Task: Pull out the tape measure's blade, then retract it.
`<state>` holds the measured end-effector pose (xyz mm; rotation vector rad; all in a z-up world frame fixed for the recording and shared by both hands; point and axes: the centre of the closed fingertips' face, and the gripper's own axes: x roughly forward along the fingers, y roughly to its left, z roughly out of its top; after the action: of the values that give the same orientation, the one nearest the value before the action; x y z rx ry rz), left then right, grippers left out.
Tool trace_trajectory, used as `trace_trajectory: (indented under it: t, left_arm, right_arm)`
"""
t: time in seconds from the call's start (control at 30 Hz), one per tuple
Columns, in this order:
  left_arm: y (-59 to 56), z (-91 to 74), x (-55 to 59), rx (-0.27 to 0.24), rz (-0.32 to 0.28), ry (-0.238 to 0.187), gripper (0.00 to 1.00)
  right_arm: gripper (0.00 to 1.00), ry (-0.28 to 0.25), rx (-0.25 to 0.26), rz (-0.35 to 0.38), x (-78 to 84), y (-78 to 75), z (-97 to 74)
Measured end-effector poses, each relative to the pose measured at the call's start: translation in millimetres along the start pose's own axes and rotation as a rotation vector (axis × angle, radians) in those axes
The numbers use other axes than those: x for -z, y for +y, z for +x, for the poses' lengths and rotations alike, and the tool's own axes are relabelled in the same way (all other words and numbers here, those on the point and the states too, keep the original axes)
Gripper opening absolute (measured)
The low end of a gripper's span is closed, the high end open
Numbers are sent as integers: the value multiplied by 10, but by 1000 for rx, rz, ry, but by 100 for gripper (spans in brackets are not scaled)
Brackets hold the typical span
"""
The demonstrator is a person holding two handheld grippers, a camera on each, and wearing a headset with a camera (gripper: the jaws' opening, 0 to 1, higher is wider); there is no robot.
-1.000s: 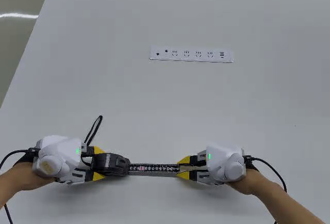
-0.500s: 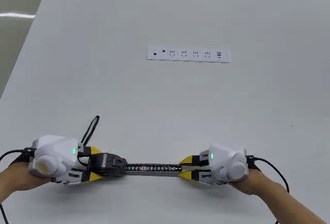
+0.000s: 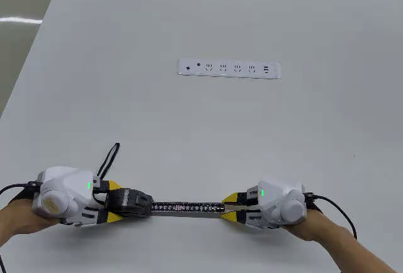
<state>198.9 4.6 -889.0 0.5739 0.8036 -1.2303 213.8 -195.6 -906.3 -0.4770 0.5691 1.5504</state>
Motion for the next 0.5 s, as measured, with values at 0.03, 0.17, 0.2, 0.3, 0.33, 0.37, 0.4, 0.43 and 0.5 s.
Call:
trace_trajectory:
  t: [0.03,0.17,0.2,0.3,0.33,0.37,0.4,0.43,0.5]
  left_arm:
    - [-1,1,-1,0,1,1,27]
    - [-4,4,-5,0,0,3,27]
    - [-3,6,-3,0,0,4,27]
    - [0,8,7,1,2,5,27]
    - [1,9,9,0,1,5,27]
    - [2,9,9,0,1,6,27]
    - [3,10,8,0,0,5,27]
    - [5,12,10,0,0,5,27]
    - [6,14,12,0,0,5,27]
  right_arm:
    - [8,-1,2,1,4,-1,-4]
    - [8,-3,7,1,20,-6,-29]
    - [8,-2,7,-1,20,-3,-32]
    - [8,-3,7,-5,22,0,-42]
    - [8,-5,7,-2,18,-1,-51]
    - [8,-5,8,-3,21,-3,-55]
    - [8,-3,9,-4,26,-6,-59]
    - [8,-2,8,-3,33,-5,-63]
    - [8,-2,7,-2,41,-5,-70]
